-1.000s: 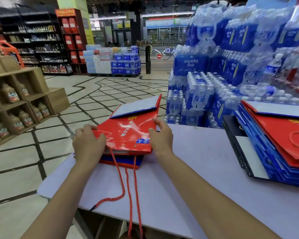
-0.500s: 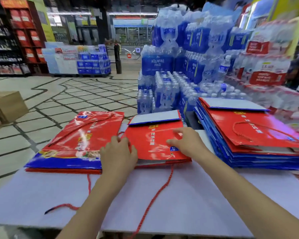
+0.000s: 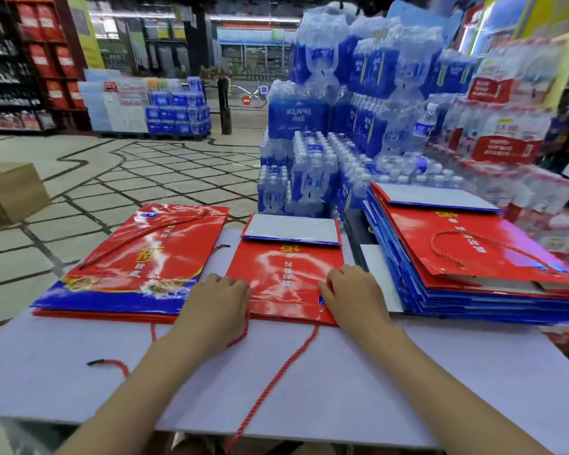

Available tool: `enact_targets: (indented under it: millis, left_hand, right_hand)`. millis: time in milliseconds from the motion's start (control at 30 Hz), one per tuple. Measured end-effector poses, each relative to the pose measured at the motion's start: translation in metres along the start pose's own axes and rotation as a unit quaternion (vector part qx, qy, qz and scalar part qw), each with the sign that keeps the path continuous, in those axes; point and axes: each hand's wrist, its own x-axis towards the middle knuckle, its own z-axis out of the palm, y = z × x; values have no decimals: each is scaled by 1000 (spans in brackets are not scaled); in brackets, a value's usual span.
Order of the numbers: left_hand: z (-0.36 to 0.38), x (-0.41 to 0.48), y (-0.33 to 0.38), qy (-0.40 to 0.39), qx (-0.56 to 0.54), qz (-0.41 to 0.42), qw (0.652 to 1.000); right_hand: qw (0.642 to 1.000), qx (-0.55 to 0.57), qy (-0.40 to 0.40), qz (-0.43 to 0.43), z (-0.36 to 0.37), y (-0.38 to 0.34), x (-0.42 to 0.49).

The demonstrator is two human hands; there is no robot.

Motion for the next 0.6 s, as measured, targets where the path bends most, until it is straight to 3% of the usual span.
enact_targets:
  millis: [67,167,267,400,500,600]
  left_hand:
    - [-9,0,-17,-36,-23,117,992]
    - [-22,1,-32,-16,-1,266,964]
    - [-27,4,-32,-77,11,283,956]
    - [-32,12,-27,-77,-6,293,953]
    - [-37,23,-16,-102,-72,219,968]
    - [-41,47,0,-152,-150,178,961]
  right_hand:
    - [1000,0,31,-5,3,1,-2]
    - [999,-21,36,-4,3,0,-4]
    - [998,-19,57,1,4,2,-3]
    - [998,4,65,-6,6,3,-5]
    - [997,17,73,-4,7,6,-5]
    - [997,31,68,-2,11,7,-6]
